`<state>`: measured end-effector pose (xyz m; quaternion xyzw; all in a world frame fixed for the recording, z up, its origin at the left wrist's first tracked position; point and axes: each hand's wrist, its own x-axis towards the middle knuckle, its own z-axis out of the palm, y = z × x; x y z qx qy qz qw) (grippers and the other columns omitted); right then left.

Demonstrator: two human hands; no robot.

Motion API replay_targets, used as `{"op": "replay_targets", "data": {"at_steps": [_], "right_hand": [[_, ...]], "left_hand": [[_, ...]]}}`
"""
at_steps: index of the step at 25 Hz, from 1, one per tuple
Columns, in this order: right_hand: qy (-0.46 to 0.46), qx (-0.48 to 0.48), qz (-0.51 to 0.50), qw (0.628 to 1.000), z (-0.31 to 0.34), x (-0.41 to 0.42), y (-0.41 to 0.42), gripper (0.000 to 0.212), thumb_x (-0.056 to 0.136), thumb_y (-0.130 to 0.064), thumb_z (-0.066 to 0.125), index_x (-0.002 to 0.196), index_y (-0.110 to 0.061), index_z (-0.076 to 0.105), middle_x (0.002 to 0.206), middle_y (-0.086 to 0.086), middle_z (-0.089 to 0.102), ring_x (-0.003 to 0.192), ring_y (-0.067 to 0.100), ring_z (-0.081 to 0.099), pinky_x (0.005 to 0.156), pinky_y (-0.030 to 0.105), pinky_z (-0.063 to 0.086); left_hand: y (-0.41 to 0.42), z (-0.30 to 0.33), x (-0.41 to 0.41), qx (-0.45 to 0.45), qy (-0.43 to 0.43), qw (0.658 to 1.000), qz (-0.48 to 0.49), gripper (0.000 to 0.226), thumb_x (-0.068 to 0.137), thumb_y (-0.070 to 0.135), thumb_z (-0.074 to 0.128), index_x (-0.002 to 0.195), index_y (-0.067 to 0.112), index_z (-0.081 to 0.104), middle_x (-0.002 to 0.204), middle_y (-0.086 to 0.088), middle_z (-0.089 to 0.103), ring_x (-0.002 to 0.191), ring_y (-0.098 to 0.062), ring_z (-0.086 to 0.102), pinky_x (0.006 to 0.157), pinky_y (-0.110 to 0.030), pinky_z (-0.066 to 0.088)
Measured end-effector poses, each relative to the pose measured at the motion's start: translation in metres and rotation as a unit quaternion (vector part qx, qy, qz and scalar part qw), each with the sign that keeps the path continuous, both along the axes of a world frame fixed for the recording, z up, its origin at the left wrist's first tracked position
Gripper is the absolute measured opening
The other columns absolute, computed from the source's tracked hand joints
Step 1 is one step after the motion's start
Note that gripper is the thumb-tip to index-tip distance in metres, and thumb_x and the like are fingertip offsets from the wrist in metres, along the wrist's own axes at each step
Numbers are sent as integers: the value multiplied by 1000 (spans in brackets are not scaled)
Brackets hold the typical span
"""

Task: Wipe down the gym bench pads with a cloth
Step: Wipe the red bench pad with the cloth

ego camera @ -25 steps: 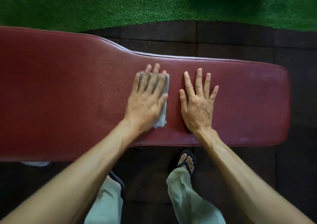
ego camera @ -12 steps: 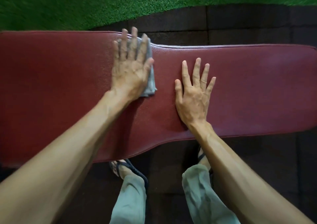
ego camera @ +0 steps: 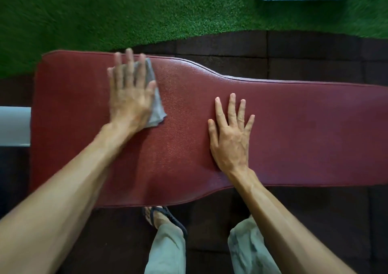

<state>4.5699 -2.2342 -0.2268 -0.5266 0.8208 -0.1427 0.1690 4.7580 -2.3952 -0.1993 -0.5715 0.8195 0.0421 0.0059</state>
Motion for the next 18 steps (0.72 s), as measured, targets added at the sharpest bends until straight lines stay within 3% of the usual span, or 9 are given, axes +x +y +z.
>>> {"op": "replay_targets", "data": {"at_steps": [3, 6, 8, 12, 15, 18], "right_hand": [[-21, -14, -17, 1000, 1, 2, -3, 54, 104, -38, 33, 156, -27, 24, 167, 6, 7, 155, 28, -2, 122, 56, 0], [-30, -21, -25, 999, 4, 7, -2, 54, 104, -37, 31, 157, -25, 22, 167, 7, 6, 155, 28, -3, 123, 56, 0], [-40, -19, -37, 998, 6, 19, -3, 55, 105, -35, 33, 157, -24, 20, 167, 7, 4, 154, 28, -6, 123, 56, -1], [-30, -21, -27, 999, 7, 49, -11, 55, 105, -35, 36, 157, -23, 20, 167, 9, 4, 154, 31, -6, 122, 54, -4], [-26, -16, -37, 999, 5, 59, -17, 56, 105, -33, 34, 157, -22, 18, 167, 10, 3, 154, 31, -6, 122, 55, -3], [-19, -16, -36, 999, 4, 60, -17, 57, 105, -33, 32, 158, -22, 16, 167, 9, 2, 154, 30, -7, 122, 54, -4]], "left_hand": [[21, -5, -58, 11, 12, 995, -99, 61, 104, 40, 20, 157, 15, 7, 166, -17, 4, 153, -40, 2, 123, -53, 1], [111, -3, -4, 39, -30, 975, -219, 58, 105, 41, 20, 158, 18, 8, 167, -10, 3, 154, -32, 3, 125, -52, 5], [136, 7, 67, 42, -51, 977, -204, 58, 104, 41, 15, 158, 20, 5, 167, -8, 5, 154, -30, 6, 123, -54, 8], [48, 13, 148, 16, -73, 993, -91, 61, 102, 45, 8, 157, 21, -3, 167, -11, 2, 154, -32, 0, 121, -58, 1], [-9, 3, 96, -10, 0, 1000, -18, 63, 103, 45, 15, 158, 16, 2, 166, -17, 0, 153, -39, -2, 122, -56, -1], [22, -1, 32, -3, 19, 994, -109, 62, 104, 44, 15, 158, 14, 10, 165, -18, 8, 152, -41, 5, 124, -55, 6]]}}
